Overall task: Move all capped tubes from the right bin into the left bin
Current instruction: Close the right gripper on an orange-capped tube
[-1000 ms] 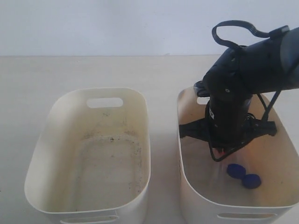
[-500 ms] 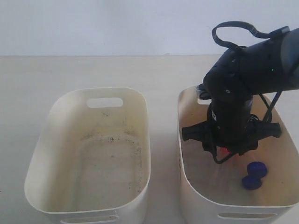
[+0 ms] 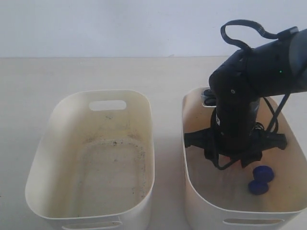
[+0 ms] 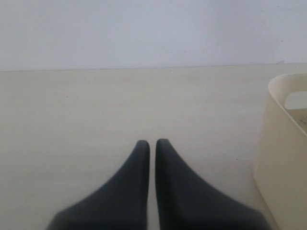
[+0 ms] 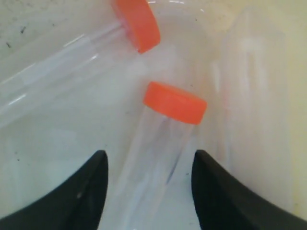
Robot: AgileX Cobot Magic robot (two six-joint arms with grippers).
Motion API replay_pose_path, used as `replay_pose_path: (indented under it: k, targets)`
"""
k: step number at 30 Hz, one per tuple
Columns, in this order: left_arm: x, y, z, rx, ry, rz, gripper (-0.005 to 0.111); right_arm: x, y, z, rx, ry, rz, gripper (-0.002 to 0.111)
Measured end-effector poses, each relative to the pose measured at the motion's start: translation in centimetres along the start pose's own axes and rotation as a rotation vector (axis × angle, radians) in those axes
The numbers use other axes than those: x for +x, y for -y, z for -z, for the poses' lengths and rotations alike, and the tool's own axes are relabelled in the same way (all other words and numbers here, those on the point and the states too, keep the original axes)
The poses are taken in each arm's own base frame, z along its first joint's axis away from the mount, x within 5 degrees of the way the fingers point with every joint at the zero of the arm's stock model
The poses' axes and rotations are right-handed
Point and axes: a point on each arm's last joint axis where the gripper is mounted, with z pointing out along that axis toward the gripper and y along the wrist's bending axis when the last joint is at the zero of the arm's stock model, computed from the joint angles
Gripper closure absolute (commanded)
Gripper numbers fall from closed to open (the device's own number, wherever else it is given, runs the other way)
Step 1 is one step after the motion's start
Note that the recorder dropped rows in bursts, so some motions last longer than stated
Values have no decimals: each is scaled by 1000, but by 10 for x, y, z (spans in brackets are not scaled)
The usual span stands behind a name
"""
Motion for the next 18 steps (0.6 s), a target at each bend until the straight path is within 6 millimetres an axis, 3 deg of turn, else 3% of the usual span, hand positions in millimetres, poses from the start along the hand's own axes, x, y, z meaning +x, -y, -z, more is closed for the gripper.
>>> replay_pose_path:
  k: [14,16,18]
  targets:
    - [0,0,0,0,0,0,102,14,1,-20,-82,25,-25,57]
    - [0,0,0,0,0,0,102,14,1,-21,-88,29,-25,63]
    - [0,0,0,0,0,0,102,14,1,-22,-98,34,-24,78]
